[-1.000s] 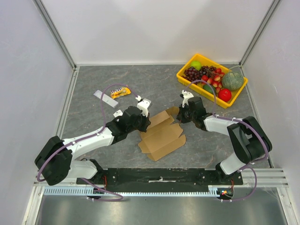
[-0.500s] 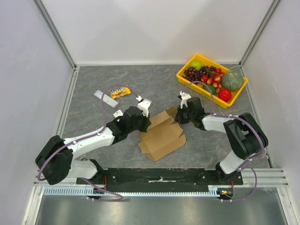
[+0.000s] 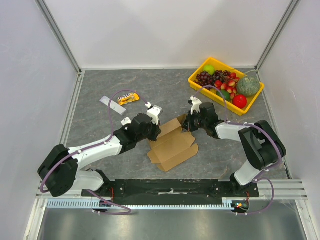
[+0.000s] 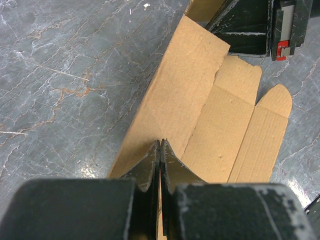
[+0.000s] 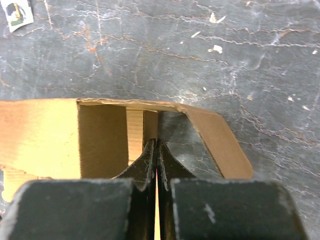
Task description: Fold the paper box
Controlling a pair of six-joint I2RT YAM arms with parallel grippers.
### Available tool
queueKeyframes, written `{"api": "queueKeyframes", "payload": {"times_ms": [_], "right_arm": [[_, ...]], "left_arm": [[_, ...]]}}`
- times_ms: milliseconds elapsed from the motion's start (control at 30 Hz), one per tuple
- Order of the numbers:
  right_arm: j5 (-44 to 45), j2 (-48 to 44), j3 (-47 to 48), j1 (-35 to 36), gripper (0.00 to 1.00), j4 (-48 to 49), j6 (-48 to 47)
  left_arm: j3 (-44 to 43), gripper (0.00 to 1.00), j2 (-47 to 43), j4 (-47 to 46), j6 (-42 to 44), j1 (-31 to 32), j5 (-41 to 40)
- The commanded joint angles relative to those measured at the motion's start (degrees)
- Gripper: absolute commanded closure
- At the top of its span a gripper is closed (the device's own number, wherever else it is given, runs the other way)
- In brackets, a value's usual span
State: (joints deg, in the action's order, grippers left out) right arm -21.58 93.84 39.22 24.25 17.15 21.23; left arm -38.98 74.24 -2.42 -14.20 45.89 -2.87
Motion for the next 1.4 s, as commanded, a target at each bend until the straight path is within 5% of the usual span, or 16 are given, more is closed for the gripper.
{"api": "queueKeyframes", "payload": {"times_ms": [0,667,1100,1367], "right_arm": [[-5.0,1.3,0.6,0.0,1.00,3.9,0.9],[-6.1,3.9,1.9,0.3,0.99,0.7,0.2],[11.4,-15.5,6.6,0.1,0.59,-17.1,-8.3],[15.9,-13.5,11.6,-0.3,0.43,-25.4,-16.4]], "left_arm": [[-0.7,0.98,0.6,-0.3,-1.5,0.3,-0.2],[-0.5,0.98,0.5,-0.3,-1.5,0.3,-0.4],[-0.7,0.98,-0.8,0.5,-1.5,0.3,-1.3],[-0.7,0.98,-0.9,0.7,-1.4,0.3,-1.6]]}}
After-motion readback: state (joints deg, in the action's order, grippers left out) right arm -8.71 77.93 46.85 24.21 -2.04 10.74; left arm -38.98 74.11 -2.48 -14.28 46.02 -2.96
